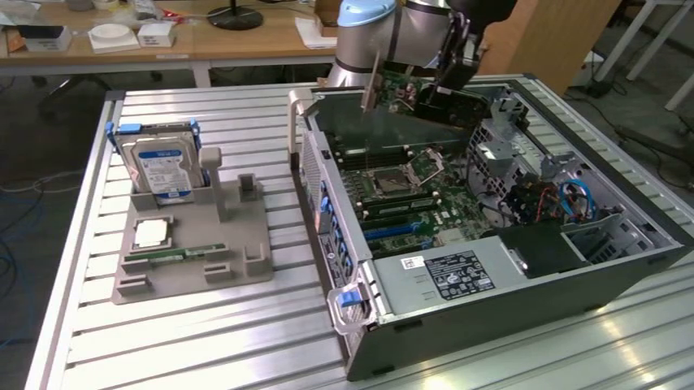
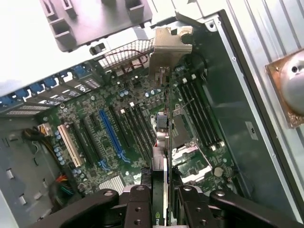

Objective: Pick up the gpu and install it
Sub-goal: 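Insert the gpu into the slot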

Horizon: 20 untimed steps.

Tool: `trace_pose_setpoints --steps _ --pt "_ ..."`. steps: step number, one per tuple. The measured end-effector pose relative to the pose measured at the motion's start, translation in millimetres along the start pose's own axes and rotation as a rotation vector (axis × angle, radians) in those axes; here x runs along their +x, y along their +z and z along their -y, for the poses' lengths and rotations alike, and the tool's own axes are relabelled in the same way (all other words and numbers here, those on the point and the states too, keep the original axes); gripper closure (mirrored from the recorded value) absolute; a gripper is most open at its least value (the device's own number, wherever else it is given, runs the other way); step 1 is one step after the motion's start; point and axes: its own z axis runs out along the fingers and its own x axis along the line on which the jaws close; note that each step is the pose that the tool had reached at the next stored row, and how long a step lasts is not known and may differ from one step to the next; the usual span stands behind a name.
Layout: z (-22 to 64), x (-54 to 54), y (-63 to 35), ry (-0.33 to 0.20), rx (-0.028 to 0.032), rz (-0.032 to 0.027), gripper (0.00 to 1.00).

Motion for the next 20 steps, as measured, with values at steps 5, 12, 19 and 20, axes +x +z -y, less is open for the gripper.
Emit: trace_pose_setpoints --steps 5,12,19,20 --pt "0.1 0.1 0.8 -0.066 -0.0048 -0.0043 0.74" --pt "0.3 0.2 3.5 -0.165 -0.0072 -0.0088 0.74" --pt "0.5 0.8 5.2 -0.242 0.0380 0.0053 0.74" --pt "0.6 0.9 5.5 -0.244 0.0407 0.0059 0.74"
